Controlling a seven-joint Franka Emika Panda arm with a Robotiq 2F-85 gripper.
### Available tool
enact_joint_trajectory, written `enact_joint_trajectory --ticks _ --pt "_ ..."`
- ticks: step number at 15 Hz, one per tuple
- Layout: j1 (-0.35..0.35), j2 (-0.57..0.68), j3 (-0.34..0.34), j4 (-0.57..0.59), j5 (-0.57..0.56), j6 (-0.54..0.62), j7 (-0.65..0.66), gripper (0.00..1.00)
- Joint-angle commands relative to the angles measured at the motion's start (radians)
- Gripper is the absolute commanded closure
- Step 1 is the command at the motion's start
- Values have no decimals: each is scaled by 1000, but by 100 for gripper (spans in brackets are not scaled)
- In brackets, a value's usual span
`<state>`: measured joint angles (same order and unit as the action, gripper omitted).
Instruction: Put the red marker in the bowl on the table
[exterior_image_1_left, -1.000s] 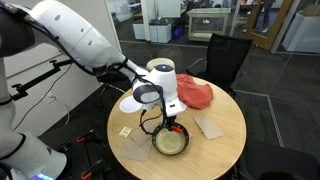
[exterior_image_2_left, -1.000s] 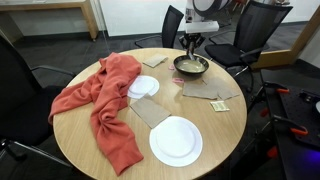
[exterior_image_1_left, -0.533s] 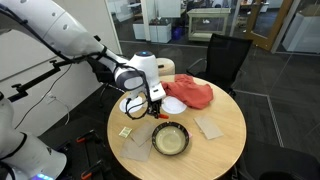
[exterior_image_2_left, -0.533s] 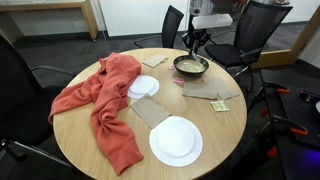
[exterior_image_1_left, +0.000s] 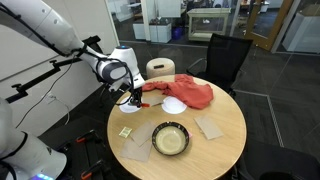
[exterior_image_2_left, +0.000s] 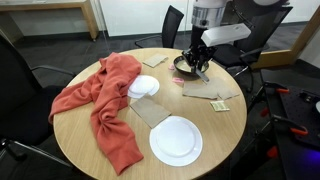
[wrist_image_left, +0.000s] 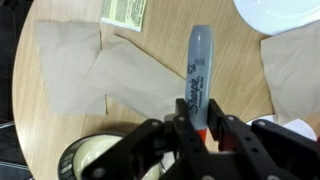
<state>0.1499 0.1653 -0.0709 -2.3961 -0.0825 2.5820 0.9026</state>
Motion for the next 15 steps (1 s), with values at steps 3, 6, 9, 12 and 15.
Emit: enact_joint_trajectory --ticks 3,6,9,12,15 --pt "26 93 54 59 -11 64 76 94" --pt "34 165 46 106 -3 104 70 94" --pt "42 243 33 169 16 123 62 94" --pt "52 320 16 238 28 109 63 94" --pt "68 393 -7 301 35 101 72 94"
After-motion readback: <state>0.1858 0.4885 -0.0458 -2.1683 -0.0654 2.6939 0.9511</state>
